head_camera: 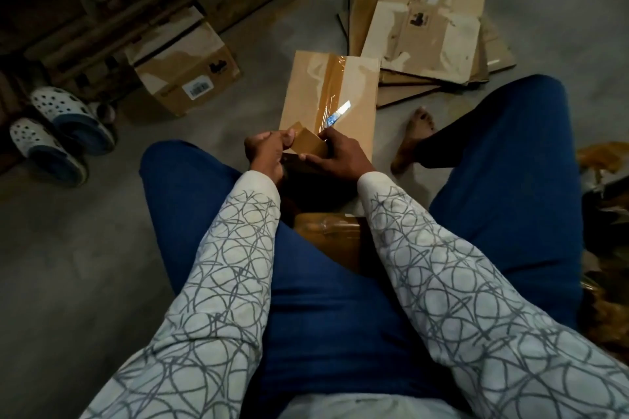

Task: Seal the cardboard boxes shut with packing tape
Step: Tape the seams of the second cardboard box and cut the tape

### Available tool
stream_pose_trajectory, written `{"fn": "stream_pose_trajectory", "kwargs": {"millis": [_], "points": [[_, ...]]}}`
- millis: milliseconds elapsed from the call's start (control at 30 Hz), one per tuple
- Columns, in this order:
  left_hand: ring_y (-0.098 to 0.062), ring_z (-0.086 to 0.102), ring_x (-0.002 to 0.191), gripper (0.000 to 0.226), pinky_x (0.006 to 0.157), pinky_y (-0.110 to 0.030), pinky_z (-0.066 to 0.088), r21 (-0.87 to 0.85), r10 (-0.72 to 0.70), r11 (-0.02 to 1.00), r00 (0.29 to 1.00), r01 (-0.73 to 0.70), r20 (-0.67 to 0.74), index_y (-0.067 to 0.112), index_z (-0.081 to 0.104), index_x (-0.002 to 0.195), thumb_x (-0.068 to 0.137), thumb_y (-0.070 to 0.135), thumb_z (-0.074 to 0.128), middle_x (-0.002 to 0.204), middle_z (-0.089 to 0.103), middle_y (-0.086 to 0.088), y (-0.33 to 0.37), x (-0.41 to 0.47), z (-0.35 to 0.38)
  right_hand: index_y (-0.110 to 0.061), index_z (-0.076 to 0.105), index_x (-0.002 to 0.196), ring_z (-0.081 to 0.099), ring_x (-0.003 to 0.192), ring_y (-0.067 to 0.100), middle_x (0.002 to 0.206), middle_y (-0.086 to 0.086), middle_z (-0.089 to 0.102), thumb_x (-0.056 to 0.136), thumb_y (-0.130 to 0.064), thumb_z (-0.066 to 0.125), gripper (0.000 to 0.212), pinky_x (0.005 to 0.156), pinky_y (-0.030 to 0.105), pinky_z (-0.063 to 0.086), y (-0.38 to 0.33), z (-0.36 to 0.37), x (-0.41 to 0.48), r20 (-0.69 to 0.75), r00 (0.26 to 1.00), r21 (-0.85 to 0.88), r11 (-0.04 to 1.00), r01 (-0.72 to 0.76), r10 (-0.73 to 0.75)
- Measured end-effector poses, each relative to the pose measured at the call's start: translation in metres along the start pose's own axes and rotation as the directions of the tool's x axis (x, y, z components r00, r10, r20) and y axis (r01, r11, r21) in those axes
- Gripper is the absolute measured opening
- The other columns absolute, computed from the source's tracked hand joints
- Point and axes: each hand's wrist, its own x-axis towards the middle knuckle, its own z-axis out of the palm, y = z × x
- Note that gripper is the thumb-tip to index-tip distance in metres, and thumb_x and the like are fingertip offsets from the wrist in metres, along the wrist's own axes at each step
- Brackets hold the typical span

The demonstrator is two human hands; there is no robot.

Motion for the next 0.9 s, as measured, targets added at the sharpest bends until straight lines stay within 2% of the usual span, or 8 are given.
{"fn": "stream_pose_trajectory", "kwargs": {"millis": [133,200,333,500,633,733,833,900], "points": [[-0.019,0.057,0.06,0.016,0.047,-0.026,0.045,-0.134,-0.039,0.991,0.996,0.028,-0.076,0.01,0.061,0.074,0.083,0.0,0.07,0.07,0.061,-0.005,0.012,0.005,-0.006,-0.016,0.065,0.104,0.064,0.097,0.027,0.104,0.009,0.068,0.091,-0.053,0.065,0.039,0.072,0.025,0.037,0.003,-0.022,-0.003,0.007,1.0,-0.202,0.979,-0.002,0.004],[-0.018,0.054,0.063,0.016,0.052,-0.029,0.045,-0.18,-0.06,0.983,0.993,0.041,-0.102,0.011,0.058,0.08,0.087,0.001,0.069,0.076,0.058,-0.006,0.019,0.007,-0.012,-0.018,0.065,0.091,0.06,0.084,0.022,0.089,0.003,0.062,0.094,-0.053,0.061,0.035,0.065,0.025,0.035,0.003,-0.032,-0.003,0.023,1.0,-0.211,0.977,-0.013,0.018],[-0.024,0.062,0.087,0.008,0.079,-0.04,0.056,-0.264,-0.107,0.962,0.986,0.071,-0.125,0.004,0.062,0.093,0.089,0.0,0.068,0.091,0.061,-0.011,0.021,0.004,-0.013,-0.017,0.064,0.116,0.055,0.089,0.015,0.098,0.0,0.058,0.088,-0.057,0.068,0.05,0.076,0.025,0.038,-0.006,-0.047,0.005,0.014,1.0,-0.219,0.976,0.002,0.001],[-0.011,0.051,0.06,0.019,0.044,-0.019,0.046,-0.152,-0.124,0.981,0.991,0.116,-0.042,0.013,0.057,0.081,0.099,0.008,0.053,0.056,0.059,0.005,0.01,0.0,-0.011,-0.023,0.058,0.129,0.058,0.101,0.018,0.112,0.003,0.06,0.083,-0.058,0.071,0.059,0.081,0.028,0.044,-0.013,-0.071,0.009,0.207,0.978,-0.284,0.958,0.047,0.014],[-0.014,0.053,0.063,0.024,0.056,-0.025,0.044,-0.111,-0.133,0.986,0.988,0.124,-0.076,0.012,0.055,0.072,0.096,0.01,0.06,0.072,0.057,-0.003,0.006,0.001,-0.001,-0.026,0.057,0.134,0.06,0.114,0.022,0.129,0.007,0.06,0.087,-0.054,0.069,0.056,0.092,0.033,0.049,-0.013,-0.081,0.013,0.248,0.969,-0.322,0.941,0.106,-0.025],[-0.011,0.051,0.063,0.016,0.048,-0.017,0.042,-0.129,-0.1,0.988,0.988,0.085,-0.115,0.01,0.059,0.079,0.094,0.007,0.059,0.079,0.059,-0.002,0.001,0.0,-0.002,-0.028,0.059,0.133,0.06,0.117,0.022,0.132,0.006,0.06,0.09,-0.051,0.066,0.049,0.091,0.032,0.047,-0.009,-0.081,0.02,0.279,0.96,-0.341,0.933,0.116,-0.018],[-0.01,0.045,0.063,0.013,0.045,-0.013,0.037,-0.126,-0.12,0.987,0.979,0.1,-0.162,0.015,0.059,0.096,0.093,0.003,0.054,0.084,0.054,-0.002,0.001,0.013,-0.016,-0.029,0.065,0.123,0.064,0.106,0.019,0.121,0.003,0.067,0.094,-0.047,0.064,0.035,0.09,0.035,0.051,0.013,-0.081,0.018,0.266,0.964,-0.405,0.91,0.087,0.027],[-0.016,0.053,0.078,0.009,0.059,-0.025,0.048,-0.18,-0.171,0.973,0.971,0.141,-0.166,0.015,0.057,0.094,0.093,0.006,0.055,0.093,0.056,-0.005,0.001,0.019,-0.024,-0.027,0.07,0.114,0.065,0.088,0.015,0.105,0.0,0.068,0.093,-0.047,0.065,0.03,0.082,0.033,0.051,0.031,-0.086,0.013,0.243,0.965,-0.4,0.917,0.006,0.099]]}}
